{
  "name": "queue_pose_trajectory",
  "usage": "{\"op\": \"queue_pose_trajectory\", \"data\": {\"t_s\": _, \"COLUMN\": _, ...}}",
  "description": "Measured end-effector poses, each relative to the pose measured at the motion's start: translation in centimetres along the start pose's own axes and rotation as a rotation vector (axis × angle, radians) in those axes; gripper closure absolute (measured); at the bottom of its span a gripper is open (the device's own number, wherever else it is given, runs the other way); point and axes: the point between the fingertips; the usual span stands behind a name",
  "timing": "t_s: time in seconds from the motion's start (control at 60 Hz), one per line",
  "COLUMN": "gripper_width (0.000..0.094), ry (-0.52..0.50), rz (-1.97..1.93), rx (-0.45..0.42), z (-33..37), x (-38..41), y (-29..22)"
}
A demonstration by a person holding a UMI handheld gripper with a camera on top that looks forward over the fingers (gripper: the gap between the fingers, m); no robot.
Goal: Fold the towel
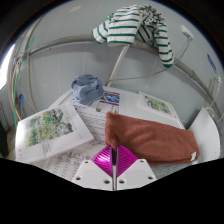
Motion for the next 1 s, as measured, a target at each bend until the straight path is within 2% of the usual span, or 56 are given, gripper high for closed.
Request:
{"op": "queue_pose_trajectory", "data": {"t_s": 0.133, "gripper_width": 0.0927, "ry": -0.018, "rz": -0.017, "rx": -0.012, "z": 0.2, "x": 0.0, "y": -0.4}}
{"op": "queue_pose_trajectory", "data": {"t_s": 0.217, "gripper_width": 0.0928, "ry": -0.029, "rz": -0.085, "rx": -0.056, "z": 1.4, "x": -1.4, "y": -1.9}}
{"op": "queue_pose_trajectory", "data": {"t_s": 0.4, "gripper_width": 0.0928, "ry": -0.009, "rz": -0.166, "rx": -0.165, "z": 5.2, "x": -9.5, "y": -4.9}}
{"op": "queue_pose_trajectory", "data": {"t_s": 0.533, "gripper_width": 0.0928, "ry": 0.016, "rz": -0.219, "rx": -0.216, "z": 6.5, "x": -17.3, "y": -3.9}}
{"op": "queue_pose_trajectory", "data": {"t_s": 0.717, "gripper_width": 0.0926, "ry": 0.028, "rz": -0.239, "rx": -0.11, "z": 3.5, "x": -25.1, "y": 4.3}}
{"op": "queue_pose_trajectory", "data": {"t_s": 0.85, "gripper_width": 0.0904, "ry": -0.013, "rz": -0.267, "rx": -0.016, "z": 0.7, "x": -26.2, "y": 9.6}}
{"op": "queue_pose_trajectory", "data": {"t_s": 0.917, "gripper_width": 0.09, "ry": -0.021, "rz": -0.287, "rx": -0.004, "z": 0.0, "x": -26.4, "y": 10.5}}
{"op": "queue_pose_trajectory", "data": {"t_s": 1.0, "gripper_width": 0.0802, "ry": -0.003, "rz": -0.296, "rx": -0.002, "z": 0.0, "x": -26.9, "y": 10.8}}
Point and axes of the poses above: the point between the fingertips, and its own axes, seen from behind it with the camera up: x to the left, y down, z backward, against the way the camera looks, and after that the axes turned 15 degrees about z, right-handed
